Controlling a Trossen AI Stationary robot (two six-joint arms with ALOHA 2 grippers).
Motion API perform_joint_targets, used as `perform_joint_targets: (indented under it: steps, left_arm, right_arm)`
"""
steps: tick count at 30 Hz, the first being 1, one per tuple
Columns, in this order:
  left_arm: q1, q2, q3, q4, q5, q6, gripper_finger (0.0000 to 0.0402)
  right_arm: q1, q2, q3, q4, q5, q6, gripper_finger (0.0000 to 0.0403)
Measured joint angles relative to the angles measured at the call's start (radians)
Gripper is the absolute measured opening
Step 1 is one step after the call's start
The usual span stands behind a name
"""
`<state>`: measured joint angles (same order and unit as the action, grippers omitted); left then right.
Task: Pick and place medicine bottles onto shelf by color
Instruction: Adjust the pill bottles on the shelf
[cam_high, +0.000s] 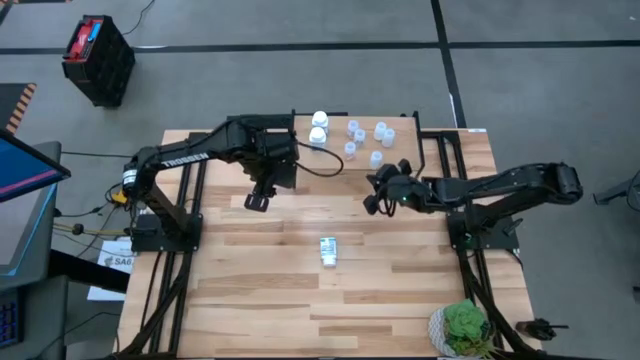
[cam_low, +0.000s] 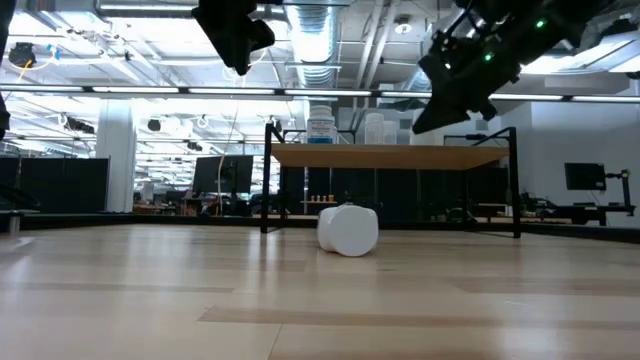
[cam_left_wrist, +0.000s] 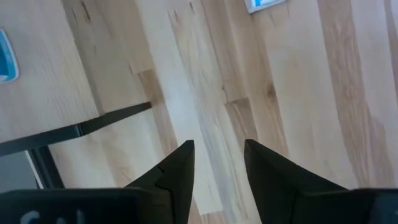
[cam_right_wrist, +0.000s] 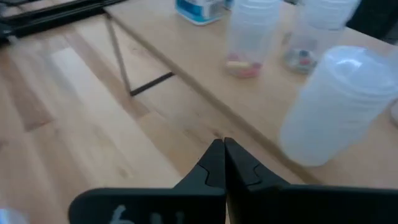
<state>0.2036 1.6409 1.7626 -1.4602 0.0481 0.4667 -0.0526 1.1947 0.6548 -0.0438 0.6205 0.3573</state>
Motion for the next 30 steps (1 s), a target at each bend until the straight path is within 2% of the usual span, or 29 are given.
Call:
perform_joint_targets:
  steps: [21, 30]
  left_arm:
    - [0.038, -0.001, 0.0, 0.015, 0.003, 0.027, 0.0125]
    - [0.039, 0.0, 0.0, 0.014, 0.003, 0.026, 0.0125]
  right_arm:
    - [-0.169, -0.004, 0.0, -0.005, 0.007, -0.04, 0.0008]
    - [-0.206, -0.004, 0.0, -0.004, 0.007, -0.051, 0.0008]
